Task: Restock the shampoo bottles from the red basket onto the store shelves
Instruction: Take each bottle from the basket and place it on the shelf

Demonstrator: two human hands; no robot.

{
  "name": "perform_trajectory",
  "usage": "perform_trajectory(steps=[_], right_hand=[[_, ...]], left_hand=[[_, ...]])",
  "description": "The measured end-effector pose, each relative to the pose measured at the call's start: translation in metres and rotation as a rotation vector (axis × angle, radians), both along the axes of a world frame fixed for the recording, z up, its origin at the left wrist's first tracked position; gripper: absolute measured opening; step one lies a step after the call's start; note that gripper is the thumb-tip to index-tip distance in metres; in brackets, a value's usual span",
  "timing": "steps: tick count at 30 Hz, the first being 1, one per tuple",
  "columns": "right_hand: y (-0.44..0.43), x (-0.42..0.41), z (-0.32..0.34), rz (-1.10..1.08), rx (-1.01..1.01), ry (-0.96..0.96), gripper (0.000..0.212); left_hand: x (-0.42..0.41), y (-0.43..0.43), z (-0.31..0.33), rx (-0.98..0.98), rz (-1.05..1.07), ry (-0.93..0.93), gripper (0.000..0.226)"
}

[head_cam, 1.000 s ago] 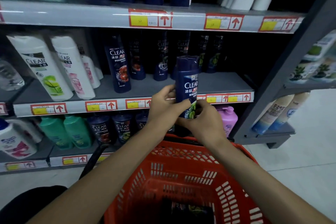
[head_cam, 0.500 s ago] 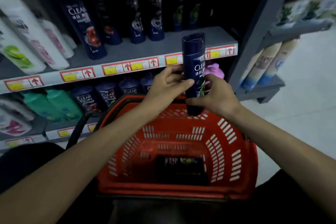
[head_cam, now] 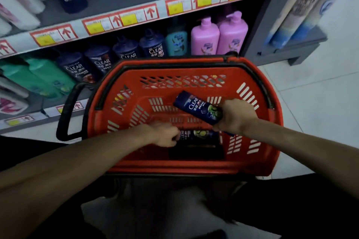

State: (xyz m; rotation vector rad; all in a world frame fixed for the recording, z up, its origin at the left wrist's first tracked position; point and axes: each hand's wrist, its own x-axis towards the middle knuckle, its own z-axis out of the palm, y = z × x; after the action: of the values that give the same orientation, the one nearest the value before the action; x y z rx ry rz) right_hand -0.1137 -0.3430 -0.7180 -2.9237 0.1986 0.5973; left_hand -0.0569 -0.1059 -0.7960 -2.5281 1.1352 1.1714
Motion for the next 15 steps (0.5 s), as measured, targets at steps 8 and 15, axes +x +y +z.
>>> perform_trajectory(steps=[8,15], right_hand=[[0.011,0.020,-0.043,0.041,0.102,0.114,0.071],[-0.006,0.026,-0.048,-0.001,0.077,0.047,0.041]], left_hand=[[-0.021,-0.038,-0.066,0.138,-0.542,-0.151,0.059],[-0.007,-0.038,-0.094,0.151,-0.824,-0.290,0.060]])
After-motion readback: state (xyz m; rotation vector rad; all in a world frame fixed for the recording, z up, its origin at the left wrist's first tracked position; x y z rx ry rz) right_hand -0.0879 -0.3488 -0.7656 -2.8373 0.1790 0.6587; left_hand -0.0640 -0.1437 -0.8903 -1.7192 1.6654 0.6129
